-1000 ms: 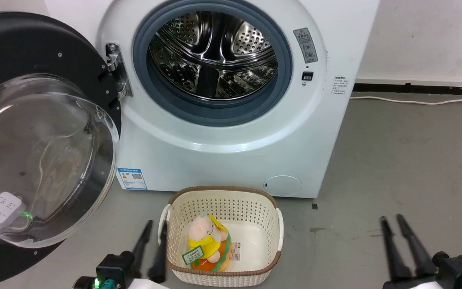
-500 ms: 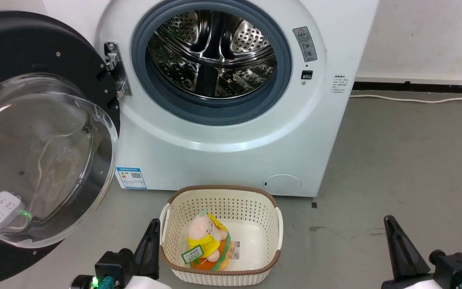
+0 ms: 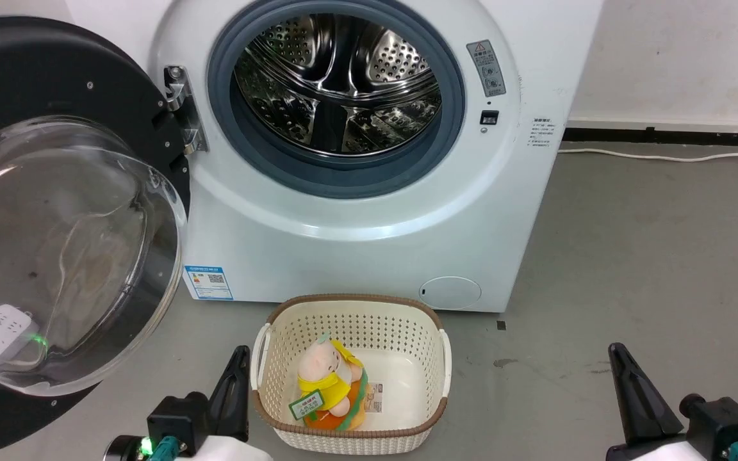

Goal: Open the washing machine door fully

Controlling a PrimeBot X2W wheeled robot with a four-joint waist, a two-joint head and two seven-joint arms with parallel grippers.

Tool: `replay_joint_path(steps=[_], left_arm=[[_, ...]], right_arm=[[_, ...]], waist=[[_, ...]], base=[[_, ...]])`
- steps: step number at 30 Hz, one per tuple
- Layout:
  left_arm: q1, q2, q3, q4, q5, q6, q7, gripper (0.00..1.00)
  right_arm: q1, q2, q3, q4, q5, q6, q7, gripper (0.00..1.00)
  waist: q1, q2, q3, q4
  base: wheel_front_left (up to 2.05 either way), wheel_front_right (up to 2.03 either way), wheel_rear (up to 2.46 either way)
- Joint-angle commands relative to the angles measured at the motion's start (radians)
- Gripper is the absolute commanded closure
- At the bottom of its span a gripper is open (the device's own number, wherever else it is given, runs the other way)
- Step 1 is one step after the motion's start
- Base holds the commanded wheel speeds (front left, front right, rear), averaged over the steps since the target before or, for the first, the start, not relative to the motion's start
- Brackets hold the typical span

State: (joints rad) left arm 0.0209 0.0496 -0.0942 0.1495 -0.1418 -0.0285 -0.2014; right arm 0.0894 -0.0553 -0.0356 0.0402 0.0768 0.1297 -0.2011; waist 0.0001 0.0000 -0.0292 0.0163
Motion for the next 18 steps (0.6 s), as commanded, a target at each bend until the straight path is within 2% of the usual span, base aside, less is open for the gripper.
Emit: replay_joint_path(steps=[1,18], left_arm=[[-0.005,0.0,0.004,-0.01,0.013,0.005,0.008,1.0],[-0.008,0.001,0.02,-0.035,0.036,0.01,0.043,1.0]], right_arm=[[-0.016,0.001,0.002,-0.007,-0.01,0.0,0.007,1.0],[-0.029,0.002,0.008,-0.013,-0.022,0.0,0.042,1.0]], waist=[[0.0,0.0,0.0,0.0],[0.0,0.0,0.006,-0.003]], base=[[0.0,0.0,0.0],[0.0,0.0,0.0]])
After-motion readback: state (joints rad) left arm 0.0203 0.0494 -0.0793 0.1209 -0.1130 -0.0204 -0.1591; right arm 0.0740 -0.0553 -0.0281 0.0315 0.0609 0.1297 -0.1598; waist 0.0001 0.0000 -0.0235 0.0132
